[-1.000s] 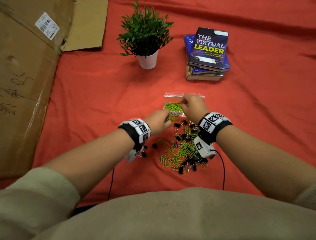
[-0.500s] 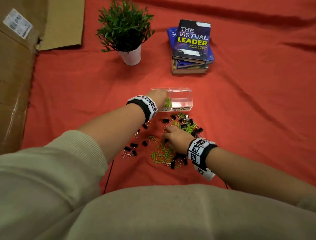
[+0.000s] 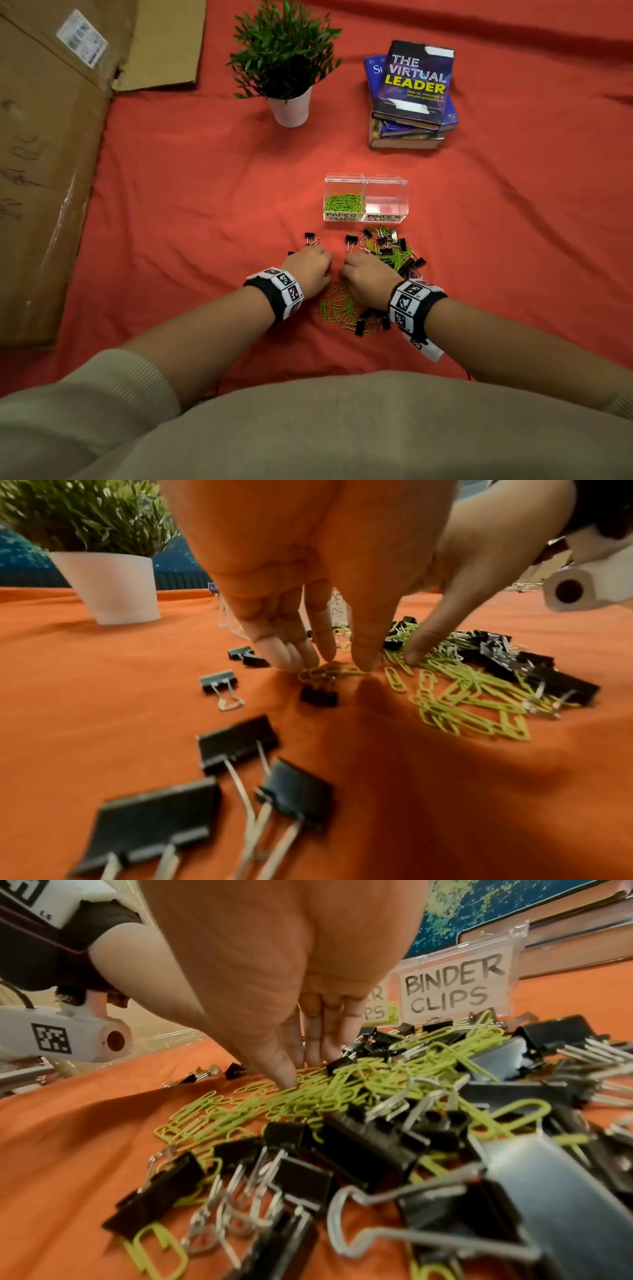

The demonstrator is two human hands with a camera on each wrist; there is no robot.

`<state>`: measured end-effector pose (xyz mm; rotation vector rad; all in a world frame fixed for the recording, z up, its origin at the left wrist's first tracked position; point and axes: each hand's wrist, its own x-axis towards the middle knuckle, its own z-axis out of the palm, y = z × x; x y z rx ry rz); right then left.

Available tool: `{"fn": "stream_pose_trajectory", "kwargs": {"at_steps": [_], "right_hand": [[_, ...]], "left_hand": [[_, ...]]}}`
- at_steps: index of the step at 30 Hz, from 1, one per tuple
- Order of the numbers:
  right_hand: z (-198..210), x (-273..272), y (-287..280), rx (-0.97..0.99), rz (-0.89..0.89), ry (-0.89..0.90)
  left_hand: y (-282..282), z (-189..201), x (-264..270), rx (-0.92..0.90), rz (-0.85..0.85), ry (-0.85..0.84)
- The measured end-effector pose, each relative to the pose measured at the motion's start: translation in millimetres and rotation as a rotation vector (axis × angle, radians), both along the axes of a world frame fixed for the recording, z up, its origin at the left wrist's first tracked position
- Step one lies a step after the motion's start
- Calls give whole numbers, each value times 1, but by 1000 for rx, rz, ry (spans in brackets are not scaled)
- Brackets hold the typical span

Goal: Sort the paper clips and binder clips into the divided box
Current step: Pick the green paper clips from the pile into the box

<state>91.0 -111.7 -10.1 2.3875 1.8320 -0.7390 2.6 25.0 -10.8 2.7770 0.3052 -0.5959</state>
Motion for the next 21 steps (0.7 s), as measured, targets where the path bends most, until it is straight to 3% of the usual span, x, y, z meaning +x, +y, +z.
{"fn": "stream_pose_trajectory", "kwargs": {"at_steps": [4,9,11,15,21], "right_hand": [[-7,-2,-5,46,14,-14],[-6,-5,-8,-57,-91,88],[-1,-6,-9,-43,-176,192],[12,7,-10,12,-510,503],[21,36,-19,116,-864,936]], "left_hand": [[-6,-2,-3,-2,-31,-8],[-8,-2,-4,-7,-86,24],[-8,-2,-7,5,-99,39],[-5,-5,-12,-21,-58,62],[8,4,-9,-334,266,-58]]}}
